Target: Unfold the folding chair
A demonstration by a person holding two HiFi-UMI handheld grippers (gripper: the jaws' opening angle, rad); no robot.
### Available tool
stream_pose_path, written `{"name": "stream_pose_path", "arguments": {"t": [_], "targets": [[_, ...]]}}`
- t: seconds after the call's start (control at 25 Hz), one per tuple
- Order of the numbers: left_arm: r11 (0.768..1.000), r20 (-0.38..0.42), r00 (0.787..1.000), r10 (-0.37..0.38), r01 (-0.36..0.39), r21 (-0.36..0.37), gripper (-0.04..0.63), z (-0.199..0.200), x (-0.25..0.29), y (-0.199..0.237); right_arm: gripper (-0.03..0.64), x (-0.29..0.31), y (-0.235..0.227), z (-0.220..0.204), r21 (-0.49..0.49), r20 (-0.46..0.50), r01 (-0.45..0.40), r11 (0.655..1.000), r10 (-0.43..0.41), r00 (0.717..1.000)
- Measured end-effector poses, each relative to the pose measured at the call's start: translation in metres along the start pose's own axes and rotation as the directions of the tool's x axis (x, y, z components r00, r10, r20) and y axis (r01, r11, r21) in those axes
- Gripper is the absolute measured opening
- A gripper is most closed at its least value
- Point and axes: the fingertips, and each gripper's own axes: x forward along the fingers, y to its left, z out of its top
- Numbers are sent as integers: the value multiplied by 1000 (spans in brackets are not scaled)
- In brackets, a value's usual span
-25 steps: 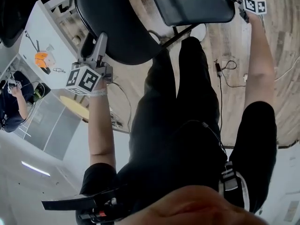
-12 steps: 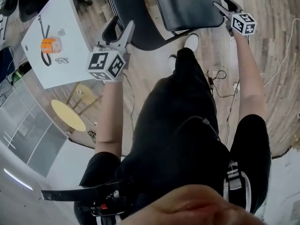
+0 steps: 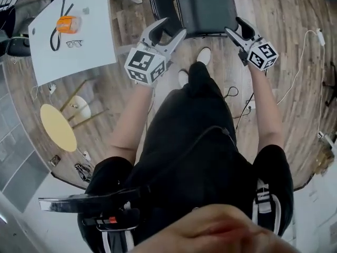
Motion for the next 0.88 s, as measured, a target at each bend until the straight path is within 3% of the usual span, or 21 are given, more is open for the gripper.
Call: {"name": "stream_pose_path", "arguments": {"t": [0.16,0.36,0.52,0.68,0.88], "targets": [[992,59,996,-73,67,103,233,30,-36,-58,310,-34,83,54,-69,46,-50,996,54,997],[973,111,974,-197,181,142,233,57,-74,-127,310,-77,173,105,-216,55,-82,973,96,994],[960,102,961,-257,242,143,233,63,-107,-171,294,-106,237,130,-252,70,-117,961,139,988],[958,159,953,-259,232,166,223,85,-123,-194,245,-128,267,160,-260,124,-145,954,182,975],[969,235,952,-196,151,197,182,108,-121,-221,179,-160,275,187,-296,147,-216,931,267,952]]}}
